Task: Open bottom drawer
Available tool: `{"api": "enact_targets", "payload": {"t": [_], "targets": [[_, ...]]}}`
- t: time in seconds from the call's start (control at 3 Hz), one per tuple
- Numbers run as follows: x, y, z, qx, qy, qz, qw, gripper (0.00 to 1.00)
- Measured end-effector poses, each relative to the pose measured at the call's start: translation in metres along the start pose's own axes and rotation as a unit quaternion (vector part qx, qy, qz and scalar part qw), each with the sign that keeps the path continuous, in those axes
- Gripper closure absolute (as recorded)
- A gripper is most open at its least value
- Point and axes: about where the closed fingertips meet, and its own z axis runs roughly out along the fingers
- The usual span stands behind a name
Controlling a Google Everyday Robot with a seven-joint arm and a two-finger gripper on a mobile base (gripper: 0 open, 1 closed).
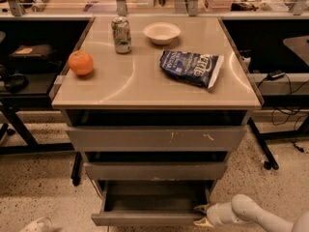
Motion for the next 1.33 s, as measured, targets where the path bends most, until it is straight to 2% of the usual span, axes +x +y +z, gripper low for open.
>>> {"api": "enact_targets", "payload": {"t": [0.33, 0.67, 1.0, 1.33], "targets": [[0.0, 0.0, 0.0, 0.0, 0.0, 0.0, 1.0, 0.84], [0.0, 0.0, 0.0, 0.0, 0.0, 0.0, 1.0, 0.62], [-0.002, 0.0027, 0.006, -0.013, -0.006, 0.001, 0.9999, 0.37], [-0.0023, 0.0026, 0.0056, -0.013, -0.006, 0.001, 0.9999, 0.41]]}}
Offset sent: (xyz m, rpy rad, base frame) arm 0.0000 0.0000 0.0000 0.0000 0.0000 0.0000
